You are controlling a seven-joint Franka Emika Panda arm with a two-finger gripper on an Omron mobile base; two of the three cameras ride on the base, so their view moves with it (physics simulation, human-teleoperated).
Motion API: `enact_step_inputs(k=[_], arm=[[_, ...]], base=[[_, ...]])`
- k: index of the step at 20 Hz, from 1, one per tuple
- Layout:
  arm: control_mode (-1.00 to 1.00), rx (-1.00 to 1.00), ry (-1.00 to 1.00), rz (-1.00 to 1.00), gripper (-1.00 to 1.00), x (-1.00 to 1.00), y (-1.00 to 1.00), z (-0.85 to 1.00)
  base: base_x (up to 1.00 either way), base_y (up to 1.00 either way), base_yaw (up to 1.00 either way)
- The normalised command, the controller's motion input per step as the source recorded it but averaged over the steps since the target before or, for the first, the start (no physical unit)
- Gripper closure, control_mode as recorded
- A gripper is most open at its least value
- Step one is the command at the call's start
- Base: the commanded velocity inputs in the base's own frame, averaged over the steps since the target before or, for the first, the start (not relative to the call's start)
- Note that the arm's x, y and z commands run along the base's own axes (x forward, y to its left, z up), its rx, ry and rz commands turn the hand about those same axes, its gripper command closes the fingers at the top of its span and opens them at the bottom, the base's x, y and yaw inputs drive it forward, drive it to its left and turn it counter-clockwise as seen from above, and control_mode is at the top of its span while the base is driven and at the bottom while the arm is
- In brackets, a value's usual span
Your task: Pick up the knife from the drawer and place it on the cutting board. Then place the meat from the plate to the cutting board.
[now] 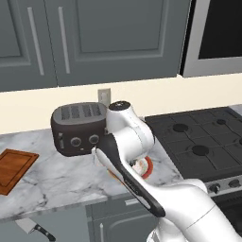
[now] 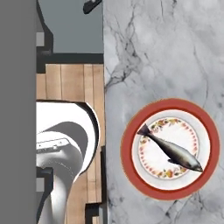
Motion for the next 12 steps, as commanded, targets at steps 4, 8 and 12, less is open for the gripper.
enact_step_inputs(k=[4, 8, 12], arm=[[-1.0, 0.0, 0.0, 0.0, -1.0, -0.05, 0.41, -0.36], [-1.0, 0.0, 0.0, 0.0, -1.0, -0.03, 0.47, -0.37], [-1.0, 0.01, 0.0, 0.0, -1.0, -0.02, 0.57, -0.39]], base=[[0.0, 0.0, 0.0], [0.0, 0.0, 0.0], [0.0, 0.0, 0.0]])
